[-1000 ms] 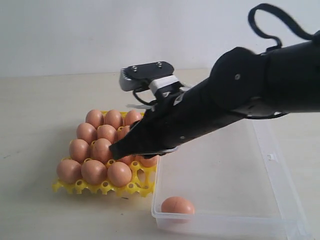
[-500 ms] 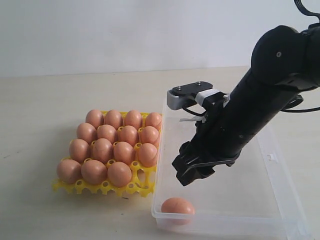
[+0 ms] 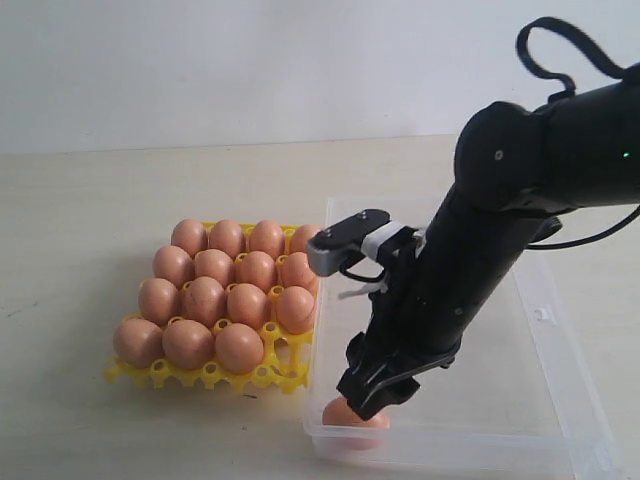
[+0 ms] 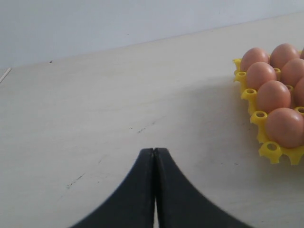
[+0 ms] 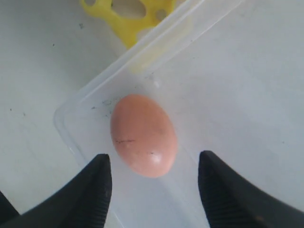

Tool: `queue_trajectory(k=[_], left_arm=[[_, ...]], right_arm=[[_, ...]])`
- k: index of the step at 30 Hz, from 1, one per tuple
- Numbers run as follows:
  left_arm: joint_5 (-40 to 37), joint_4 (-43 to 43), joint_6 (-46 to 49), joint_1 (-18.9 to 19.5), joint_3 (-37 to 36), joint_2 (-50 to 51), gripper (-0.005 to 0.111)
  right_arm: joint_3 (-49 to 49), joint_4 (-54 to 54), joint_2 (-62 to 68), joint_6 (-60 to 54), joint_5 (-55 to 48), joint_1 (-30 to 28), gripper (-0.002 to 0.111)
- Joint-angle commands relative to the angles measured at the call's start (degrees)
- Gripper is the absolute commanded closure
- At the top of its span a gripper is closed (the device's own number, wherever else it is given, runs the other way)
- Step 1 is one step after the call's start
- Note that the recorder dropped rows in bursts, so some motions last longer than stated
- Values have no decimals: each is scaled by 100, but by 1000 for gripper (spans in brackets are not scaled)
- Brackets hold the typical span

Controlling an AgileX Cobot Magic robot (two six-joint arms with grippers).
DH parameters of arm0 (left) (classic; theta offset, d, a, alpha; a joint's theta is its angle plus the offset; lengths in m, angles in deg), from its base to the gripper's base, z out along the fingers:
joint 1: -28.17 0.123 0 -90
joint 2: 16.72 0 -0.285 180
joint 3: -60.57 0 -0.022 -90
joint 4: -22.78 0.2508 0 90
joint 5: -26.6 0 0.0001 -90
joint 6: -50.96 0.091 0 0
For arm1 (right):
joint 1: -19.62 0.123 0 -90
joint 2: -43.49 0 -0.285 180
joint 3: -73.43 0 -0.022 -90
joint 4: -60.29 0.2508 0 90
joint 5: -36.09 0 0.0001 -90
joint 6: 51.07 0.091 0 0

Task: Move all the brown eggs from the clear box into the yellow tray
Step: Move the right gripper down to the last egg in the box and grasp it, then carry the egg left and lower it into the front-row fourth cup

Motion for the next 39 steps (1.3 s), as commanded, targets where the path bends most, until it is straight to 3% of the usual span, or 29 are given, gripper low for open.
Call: queue_trajectory(k=[1, 31, 35, 39], left_arm=[[52, -14, -16, 10, 23, 4, 107], [52, -14, -16, 10, 23, 4, 107], [52, -14, -16, 10, 23, 4, 107], [52, -14, -16, 10, 23, 4, 107]], right_arm=[[-8, -58, 138, -415, 211, 108, 54], [-8, 100, 737, -696, 1288, 177, 54], [-8, 100, 737, -696, 1281, 177, 70], [-8, 100, 737, -696, 1228, 177, 104]])
